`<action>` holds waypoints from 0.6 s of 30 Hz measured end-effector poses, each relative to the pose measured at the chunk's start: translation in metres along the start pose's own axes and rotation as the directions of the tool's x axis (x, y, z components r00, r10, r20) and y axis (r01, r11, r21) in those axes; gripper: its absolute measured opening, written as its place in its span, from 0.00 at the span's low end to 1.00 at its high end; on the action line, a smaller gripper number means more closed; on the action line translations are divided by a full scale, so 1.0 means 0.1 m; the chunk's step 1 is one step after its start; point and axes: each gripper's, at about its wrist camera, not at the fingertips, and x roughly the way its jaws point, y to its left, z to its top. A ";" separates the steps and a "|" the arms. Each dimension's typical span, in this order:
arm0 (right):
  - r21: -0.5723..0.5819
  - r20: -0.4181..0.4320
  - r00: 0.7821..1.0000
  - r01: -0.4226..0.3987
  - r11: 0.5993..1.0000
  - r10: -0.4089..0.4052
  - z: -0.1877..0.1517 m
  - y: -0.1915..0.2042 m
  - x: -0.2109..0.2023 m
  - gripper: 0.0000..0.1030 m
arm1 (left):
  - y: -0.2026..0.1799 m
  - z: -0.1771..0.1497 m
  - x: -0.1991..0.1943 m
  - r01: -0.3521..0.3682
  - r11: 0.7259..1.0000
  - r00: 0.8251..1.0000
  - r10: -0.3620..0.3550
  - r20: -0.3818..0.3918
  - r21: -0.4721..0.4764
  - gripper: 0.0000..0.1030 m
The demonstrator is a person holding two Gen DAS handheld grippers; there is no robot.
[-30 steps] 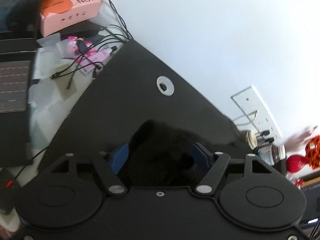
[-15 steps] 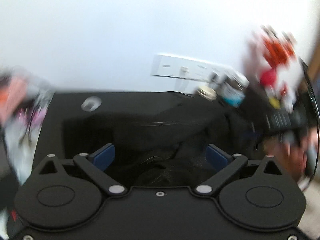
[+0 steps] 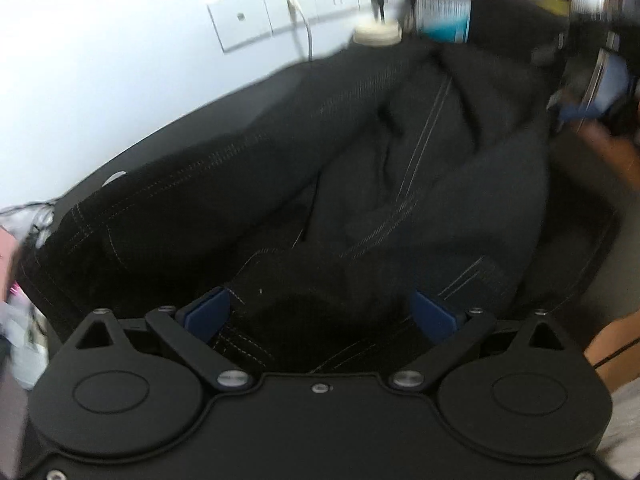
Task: Fold clothes
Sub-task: 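Lower the jeans and lay them flat on the desk with both grippers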
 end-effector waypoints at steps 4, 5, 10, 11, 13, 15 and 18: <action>0.032 0.026 1.000 0.007 0.999 -0.007 0.15 -0.13 0.14 0.71 | -0.03 -0.03 0.08 -0.042 0.999 0.998 0.043 -0.045 0.028 0.91; 0.021 0.031 0.999 0.026 0.999 -0.026 0.19 -0.13 0.20 0.71 | -0.03 -0.04 0.09 -0.047 0.998 0.997 0.048 -0.067 0.030 0.76; -0.063 0.073 0.997 0.007 0.998 -0.002 0.32 -0.08 0.44 0.67 | 0.08 -0.16 0.04 -0.070 0.996 0.990 0.075 -0.116 0.047 0.27; -0.024 0.071 0.997 -0.032 0.999 0.034 0.34 -0.11 0.49 0.51 | 0.15 -0.18 0.02 -0.069 0.998 0.990 0.070 -0.120 0.016 0.24; 0.061 0.062 0.991 -0.120 0.991 0.116 0.37 -0.18 0.56 0.17 | 0.29 -0.22 -0.01 -0.066 0.997 0.990 0.060 -0.128 -0.046 0.24; 0.107 0.078 0.978 -0.201 0.974 0.193 0.37 -0.20 0.57 0.05 | 0.47 -0.26 0.00 -0.079 0.989 0.988 0.061 -0.141 -0.123 0.24; 0.066 0.116 0.939 -0.331 0.941 0.322 0.29 0.00 0.38 0.05 | 0.85 -0.42 0.03 -0.124 0.953 0.981 0.077 -0.175 -0.276 0.24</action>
